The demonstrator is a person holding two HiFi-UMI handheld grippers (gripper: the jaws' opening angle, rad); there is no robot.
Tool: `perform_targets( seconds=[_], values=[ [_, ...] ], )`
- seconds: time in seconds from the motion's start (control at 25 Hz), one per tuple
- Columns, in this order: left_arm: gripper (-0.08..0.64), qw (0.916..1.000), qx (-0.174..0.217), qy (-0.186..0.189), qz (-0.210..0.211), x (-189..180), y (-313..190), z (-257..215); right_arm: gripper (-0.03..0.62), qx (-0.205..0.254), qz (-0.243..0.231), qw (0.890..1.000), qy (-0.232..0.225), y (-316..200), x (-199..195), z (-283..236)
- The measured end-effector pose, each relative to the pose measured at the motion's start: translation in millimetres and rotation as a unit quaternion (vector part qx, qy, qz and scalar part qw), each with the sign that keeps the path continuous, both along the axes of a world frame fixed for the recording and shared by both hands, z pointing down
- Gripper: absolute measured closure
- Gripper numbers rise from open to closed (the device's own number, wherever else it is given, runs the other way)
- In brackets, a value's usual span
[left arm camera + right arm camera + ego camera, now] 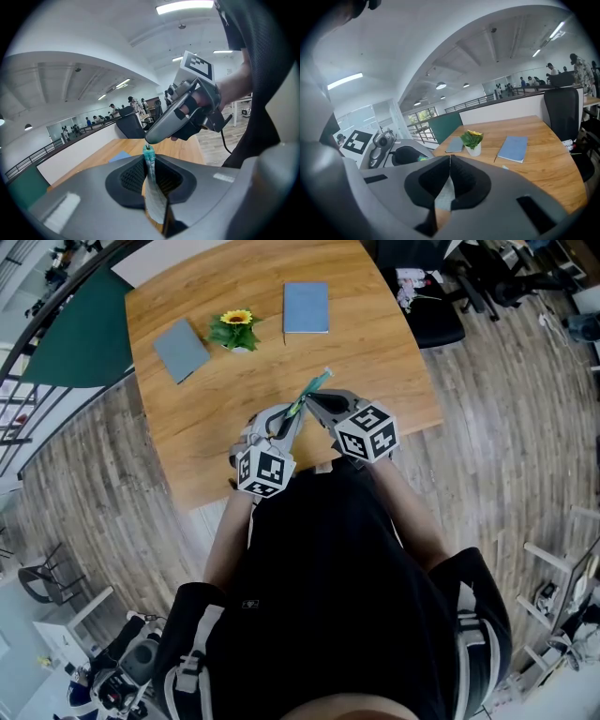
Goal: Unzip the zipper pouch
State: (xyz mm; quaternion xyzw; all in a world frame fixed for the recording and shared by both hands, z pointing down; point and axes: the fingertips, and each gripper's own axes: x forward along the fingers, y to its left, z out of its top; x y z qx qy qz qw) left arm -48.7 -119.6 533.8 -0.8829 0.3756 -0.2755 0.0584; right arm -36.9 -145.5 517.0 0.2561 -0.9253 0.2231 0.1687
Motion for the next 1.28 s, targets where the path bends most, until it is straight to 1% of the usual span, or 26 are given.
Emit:
perform_targets(
  seconds=[0.76, 1.28],
  values=[
    [0.525, 0.9999, 0.001, 0.002, 0.013, 2, 2, -4, 0.586, 0.003, 0.018, 1.0, 0.009, -10, 13, 7],
    [0.524, 0.9998, 0.001, -0.001, 0.019, 4, 5, -4, 0.586, 0.003, 0.022, 1.0, 0.015, -13, 17, 11]
  ],
)
